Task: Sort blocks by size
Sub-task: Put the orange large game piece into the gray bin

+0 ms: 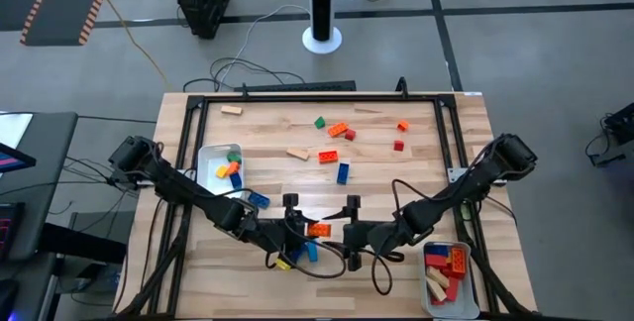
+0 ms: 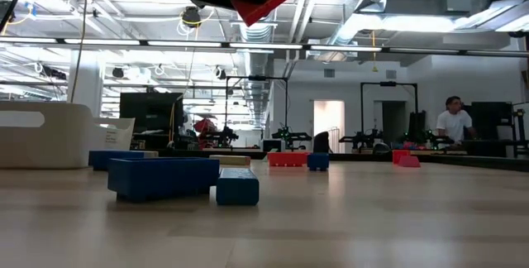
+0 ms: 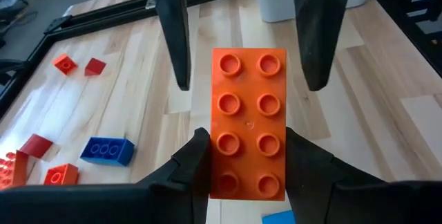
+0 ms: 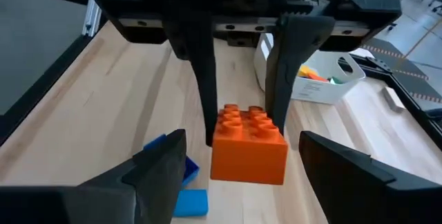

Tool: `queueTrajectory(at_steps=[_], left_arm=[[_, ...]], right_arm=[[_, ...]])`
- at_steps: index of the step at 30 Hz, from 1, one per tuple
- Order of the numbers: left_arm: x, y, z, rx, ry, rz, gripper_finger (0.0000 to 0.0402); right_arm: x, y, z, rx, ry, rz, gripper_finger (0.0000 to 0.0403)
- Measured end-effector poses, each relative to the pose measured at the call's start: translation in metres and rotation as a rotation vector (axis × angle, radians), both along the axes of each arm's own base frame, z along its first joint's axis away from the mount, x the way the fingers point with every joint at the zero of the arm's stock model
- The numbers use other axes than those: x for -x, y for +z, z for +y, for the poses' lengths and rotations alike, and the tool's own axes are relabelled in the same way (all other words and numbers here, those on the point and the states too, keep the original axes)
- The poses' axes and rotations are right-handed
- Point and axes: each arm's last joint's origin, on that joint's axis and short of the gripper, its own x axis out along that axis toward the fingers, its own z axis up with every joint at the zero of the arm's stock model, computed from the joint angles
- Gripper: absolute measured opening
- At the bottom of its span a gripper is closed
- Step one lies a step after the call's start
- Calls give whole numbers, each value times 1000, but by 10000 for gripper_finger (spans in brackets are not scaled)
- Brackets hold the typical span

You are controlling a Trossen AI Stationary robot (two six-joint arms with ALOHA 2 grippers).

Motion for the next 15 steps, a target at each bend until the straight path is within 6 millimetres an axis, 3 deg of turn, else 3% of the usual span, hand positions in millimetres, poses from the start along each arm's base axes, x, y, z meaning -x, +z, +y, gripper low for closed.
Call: queueTrajectory(at_steps=[7, 15], left_arm=[[0, 0, 0, 0, 1, -1, 132], [0, 0, 0, -9, 6, 0, 132]], right_arm=[[-2, 1, -2, -8, 4, -6, 281], [-7, 0, -10, -41, 46, 11, 172]])
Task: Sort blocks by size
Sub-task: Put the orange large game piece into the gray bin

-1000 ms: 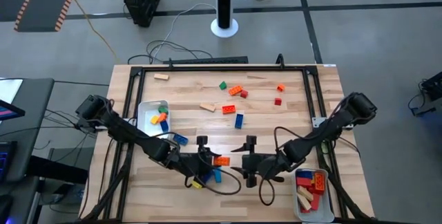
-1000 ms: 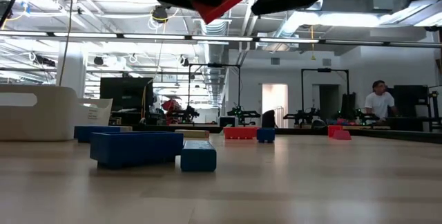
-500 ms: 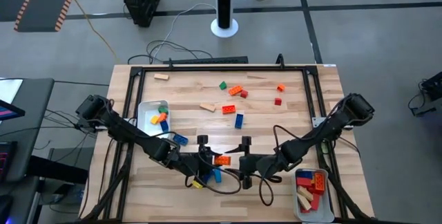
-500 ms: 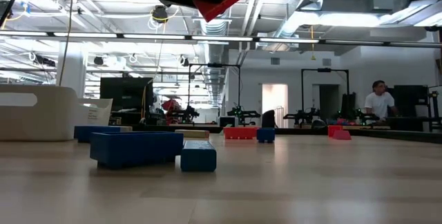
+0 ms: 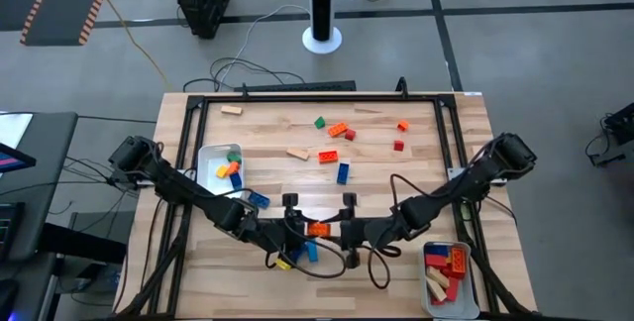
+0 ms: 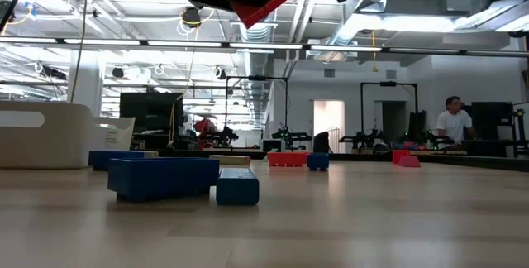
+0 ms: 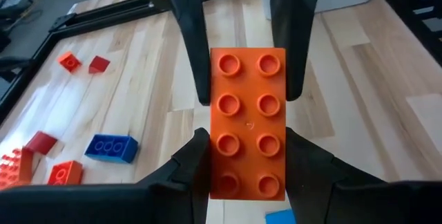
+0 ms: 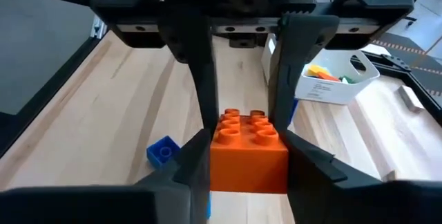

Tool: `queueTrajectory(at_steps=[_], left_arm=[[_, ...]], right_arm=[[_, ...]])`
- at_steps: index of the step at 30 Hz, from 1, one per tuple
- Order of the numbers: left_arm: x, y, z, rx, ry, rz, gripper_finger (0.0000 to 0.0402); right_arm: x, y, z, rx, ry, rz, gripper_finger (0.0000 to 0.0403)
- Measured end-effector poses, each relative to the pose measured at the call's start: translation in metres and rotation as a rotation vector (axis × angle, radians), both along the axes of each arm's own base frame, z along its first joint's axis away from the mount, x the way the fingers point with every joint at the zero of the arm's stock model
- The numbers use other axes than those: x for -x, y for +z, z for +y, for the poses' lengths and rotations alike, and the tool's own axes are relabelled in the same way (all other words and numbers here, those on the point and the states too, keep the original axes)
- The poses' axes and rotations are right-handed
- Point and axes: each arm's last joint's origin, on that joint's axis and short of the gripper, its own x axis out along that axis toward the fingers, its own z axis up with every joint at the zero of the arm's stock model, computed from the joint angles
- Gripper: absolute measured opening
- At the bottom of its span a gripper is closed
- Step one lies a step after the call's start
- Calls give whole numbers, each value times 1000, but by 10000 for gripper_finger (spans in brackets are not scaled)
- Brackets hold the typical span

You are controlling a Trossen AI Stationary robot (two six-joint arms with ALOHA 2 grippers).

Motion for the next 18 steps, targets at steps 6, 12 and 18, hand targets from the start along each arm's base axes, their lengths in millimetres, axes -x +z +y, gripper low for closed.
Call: queueTrajectory(at_steps=[6, 12, 18], left_arm=[[1, -2, 1, -38, -8, 29, 210], [8, -13, 7, -31, 67, 146, 317], [15, -20, 10, -2, 111, 226, 329]], right_arm=[[0, -4, -4, -3, 14, 55, 162], [27, 9, -6, -33, -50, 334, 162], [94, 54, 2, -211, -100, 742, 162]])
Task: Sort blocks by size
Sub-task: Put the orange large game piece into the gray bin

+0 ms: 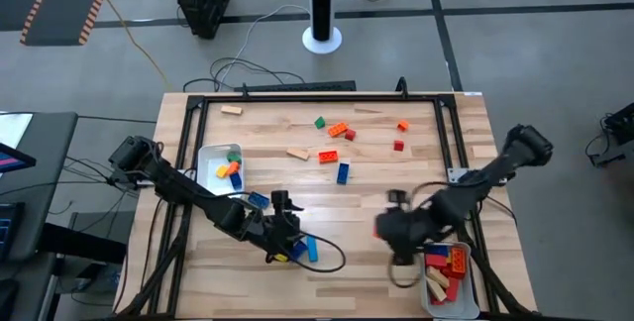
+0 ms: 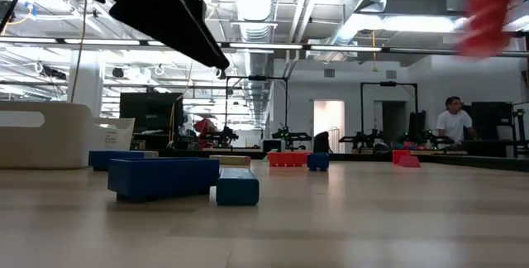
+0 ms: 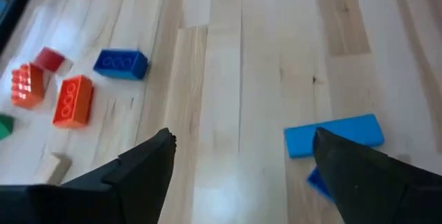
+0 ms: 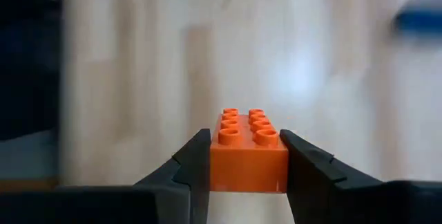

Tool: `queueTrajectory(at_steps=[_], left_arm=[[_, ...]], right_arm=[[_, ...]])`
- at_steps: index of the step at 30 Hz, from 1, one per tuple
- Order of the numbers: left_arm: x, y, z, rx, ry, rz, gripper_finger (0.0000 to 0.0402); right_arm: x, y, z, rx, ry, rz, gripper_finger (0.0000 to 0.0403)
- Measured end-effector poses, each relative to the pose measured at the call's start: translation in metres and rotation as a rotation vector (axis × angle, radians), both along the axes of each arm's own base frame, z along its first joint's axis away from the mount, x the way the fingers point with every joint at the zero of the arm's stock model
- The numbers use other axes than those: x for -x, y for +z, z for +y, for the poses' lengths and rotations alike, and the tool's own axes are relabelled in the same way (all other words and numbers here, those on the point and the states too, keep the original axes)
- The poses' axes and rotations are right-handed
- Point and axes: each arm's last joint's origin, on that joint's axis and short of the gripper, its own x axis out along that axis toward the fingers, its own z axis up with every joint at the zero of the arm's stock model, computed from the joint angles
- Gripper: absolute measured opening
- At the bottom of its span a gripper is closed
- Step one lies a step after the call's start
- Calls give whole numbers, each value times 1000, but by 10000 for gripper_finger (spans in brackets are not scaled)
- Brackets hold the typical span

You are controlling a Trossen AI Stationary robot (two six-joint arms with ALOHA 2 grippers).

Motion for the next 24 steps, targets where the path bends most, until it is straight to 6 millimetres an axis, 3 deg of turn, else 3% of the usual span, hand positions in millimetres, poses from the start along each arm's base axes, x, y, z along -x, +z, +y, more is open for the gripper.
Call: queueTrajectory(at_steps=[5, 11, 17, 24], left_arm=[[1, -1, -2, 86, -16, 21, 315], [5, -5, -2, 173, 9, 81, 314], [7, -7, -2, 185, 27, 101, 313], [7, -7, -3, 194, 15, 106, 313]], right_arm=[[60, 24, 13, -246, -192, 135, 171], [112, 10, 25, -297, -419, 217, 176], [134, -14, 32, -243, -614, 295, 181], [139, -13, 30, -279, -744, 365, 216]])
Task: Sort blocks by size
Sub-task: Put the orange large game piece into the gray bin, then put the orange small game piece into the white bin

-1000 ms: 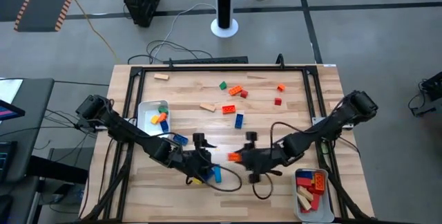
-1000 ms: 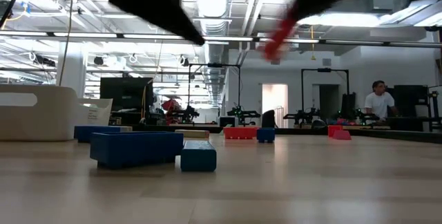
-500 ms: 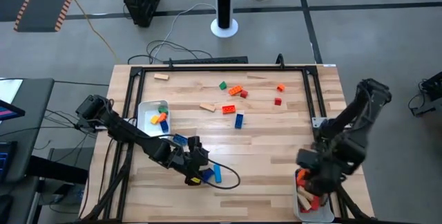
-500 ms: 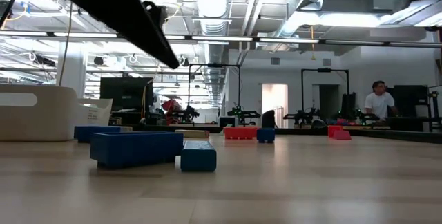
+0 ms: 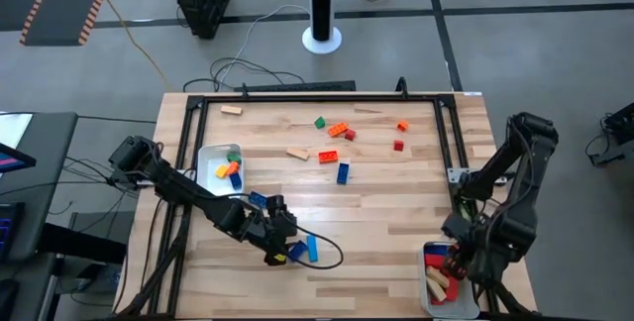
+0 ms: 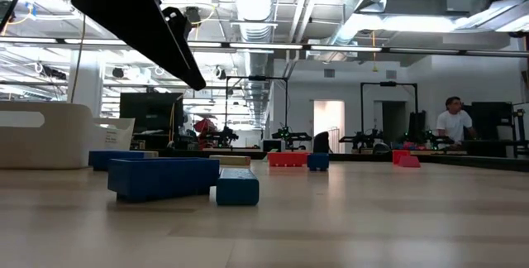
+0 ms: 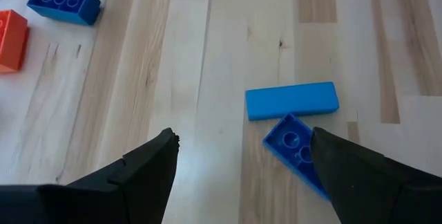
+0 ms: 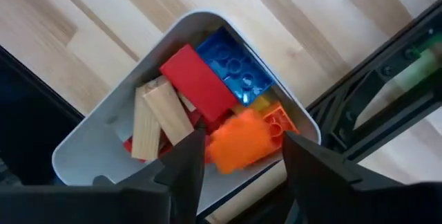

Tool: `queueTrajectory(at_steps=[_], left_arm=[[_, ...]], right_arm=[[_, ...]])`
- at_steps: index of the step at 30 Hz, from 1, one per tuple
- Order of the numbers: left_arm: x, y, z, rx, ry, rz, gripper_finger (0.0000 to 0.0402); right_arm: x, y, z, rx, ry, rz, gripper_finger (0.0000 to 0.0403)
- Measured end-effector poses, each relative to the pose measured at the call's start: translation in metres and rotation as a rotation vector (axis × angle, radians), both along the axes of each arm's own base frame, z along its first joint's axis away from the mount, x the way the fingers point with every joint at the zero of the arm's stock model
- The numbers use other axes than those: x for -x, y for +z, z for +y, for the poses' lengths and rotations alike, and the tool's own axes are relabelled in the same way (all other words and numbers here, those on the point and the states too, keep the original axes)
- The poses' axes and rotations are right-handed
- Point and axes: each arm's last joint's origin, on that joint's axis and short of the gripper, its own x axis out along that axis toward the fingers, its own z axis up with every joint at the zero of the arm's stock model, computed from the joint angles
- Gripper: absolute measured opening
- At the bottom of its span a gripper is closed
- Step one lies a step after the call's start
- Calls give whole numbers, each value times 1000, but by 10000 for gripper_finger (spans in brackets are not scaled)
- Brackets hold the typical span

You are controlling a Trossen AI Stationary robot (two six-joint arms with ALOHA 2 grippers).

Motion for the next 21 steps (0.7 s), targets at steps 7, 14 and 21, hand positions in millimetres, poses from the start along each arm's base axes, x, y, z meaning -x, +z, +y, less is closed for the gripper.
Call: queueTrajectory(at_steps=[7, 14, 21], left_arm=[[0, 0, 0, -1, -2, 0, 313], [-1, 0, 1, 0, 2, -3, 313], [-6, 3, 4, 5, 2, -39, 313]], right_arm=[[-8, 8, -2, -23, 2, -12, 231], [-23, 9, -23, 95, 38, 23, 232], [-49, 10, -75, 388, 49, 21, 232]])
